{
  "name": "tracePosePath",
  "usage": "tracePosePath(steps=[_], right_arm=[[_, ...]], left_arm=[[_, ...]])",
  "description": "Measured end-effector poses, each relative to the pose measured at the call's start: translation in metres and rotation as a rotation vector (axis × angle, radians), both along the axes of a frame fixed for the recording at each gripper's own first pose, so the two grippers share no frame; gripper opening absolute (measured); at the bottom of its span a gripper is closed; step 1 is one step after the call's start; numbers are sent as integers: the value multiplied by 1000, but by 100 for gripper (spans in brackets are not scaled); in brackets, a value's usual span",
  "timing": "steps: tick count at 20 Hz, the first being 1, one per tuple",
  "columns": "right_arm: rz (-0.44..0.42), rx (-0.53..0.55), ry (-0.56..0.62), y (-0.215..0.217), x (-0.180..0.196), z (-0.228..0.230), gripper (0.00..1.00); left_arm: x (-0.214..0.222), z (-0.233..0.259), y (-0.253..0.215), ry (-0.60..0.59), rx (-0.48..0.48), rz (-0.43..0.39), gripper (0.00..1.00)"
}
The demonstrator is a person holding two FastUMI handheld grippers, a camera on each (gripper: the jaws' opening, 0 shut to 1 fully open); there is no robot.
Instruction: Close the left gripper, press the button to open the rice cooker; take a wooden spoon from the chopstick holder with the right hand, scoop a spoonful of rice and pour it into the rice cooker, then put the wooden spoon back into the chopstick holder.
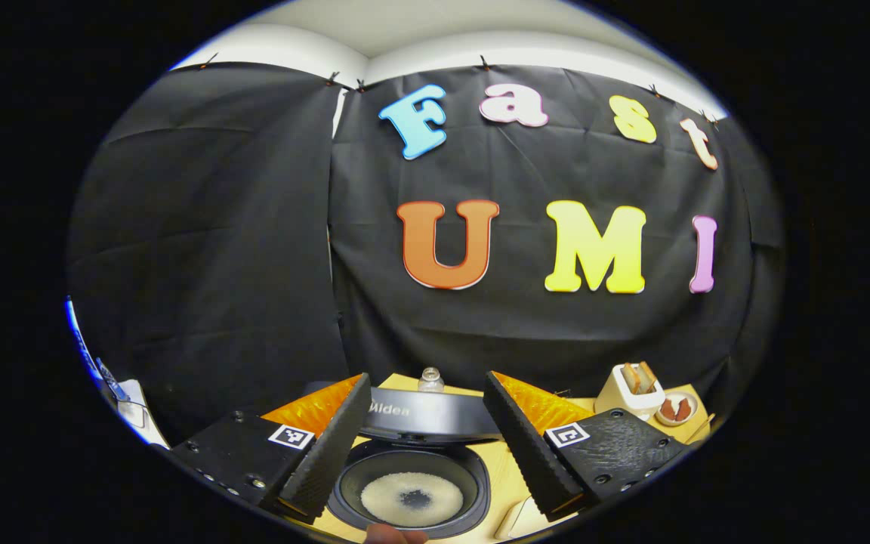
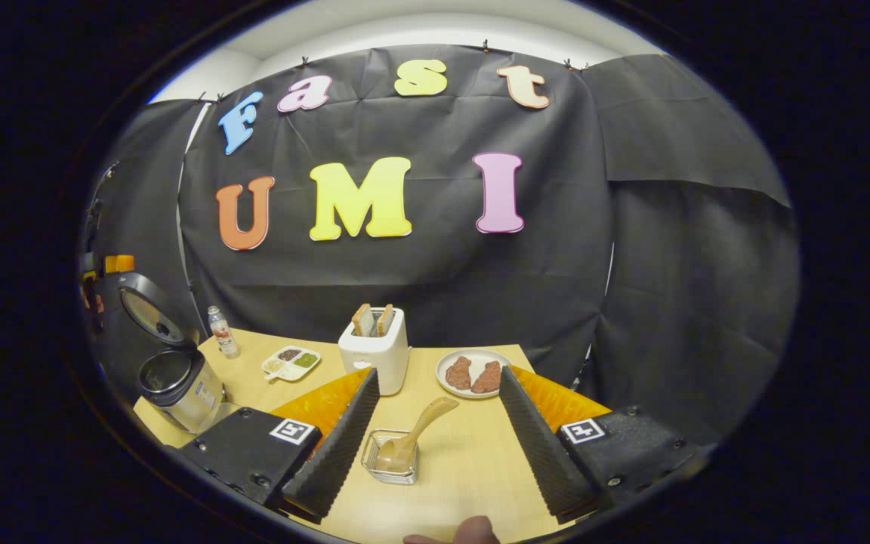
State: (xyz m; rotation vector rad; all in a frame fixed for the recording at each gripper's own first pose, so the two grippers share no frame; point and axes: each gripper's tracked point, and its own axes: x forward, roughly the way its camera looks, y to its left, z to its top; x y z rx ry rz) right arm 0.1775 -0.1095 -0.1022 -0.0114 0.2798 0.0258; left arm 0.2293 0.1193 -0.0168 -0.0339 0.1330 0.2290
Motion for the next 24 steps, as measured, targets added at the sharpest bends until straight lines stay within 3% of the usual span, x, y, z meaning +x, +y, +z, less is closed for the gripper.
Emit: tracePosePath(steps=[4, 5, 7, 8, 9, 10, 14, 18, 21, 22, 23, 24], right_arm=[[52, -7, 58, 9, 10, -27, 100], [60, -11, 73, 9, 12, -35, 100], [77, -20, 125, 11, 17, -57, 100], [83, -6, 145, 11, 20, -67, 100], [89, 18, 165, 12, 22, -76, 100], [95, 46, 185, 13, 26, -86, 100], [91, 139, 244, 18, 55, -125, 100], [74, 228, 320, 18, 83, -165, 99], [107, 285, 397, 27, 93, -189, 90], [117, 298, 408, 29, 97, -194, 82], [120, 305, 416, 30, 100, -197, 82], [120, 313, 420, 31, 103, -200, 71]], left_arm=[[-27, -1, 1, 2, 26, 29, 90], [-35, -3, 1, 7, 42, 42, 96], [-51, -6, -3, 18, 64, 59, 96], [-57, -6, -7, 18, 67, 61, 89], [-65, -5, -12, 16, 67, 68, 89], [-71, -4, -17, 12, 61, 80, 96], [-87, -8, -38, -11, 39, 117, 96], [-92, -22, -57, 39, 3, 94, 96], [-93, -22, -60, 50, 7, 98, 96], [-94, -23, -61, 56, 5, 102, 96], [-94, -25, -63, 62, 4, 105, 96], [-94, -27, -64, 68, 4, 109, 96]])
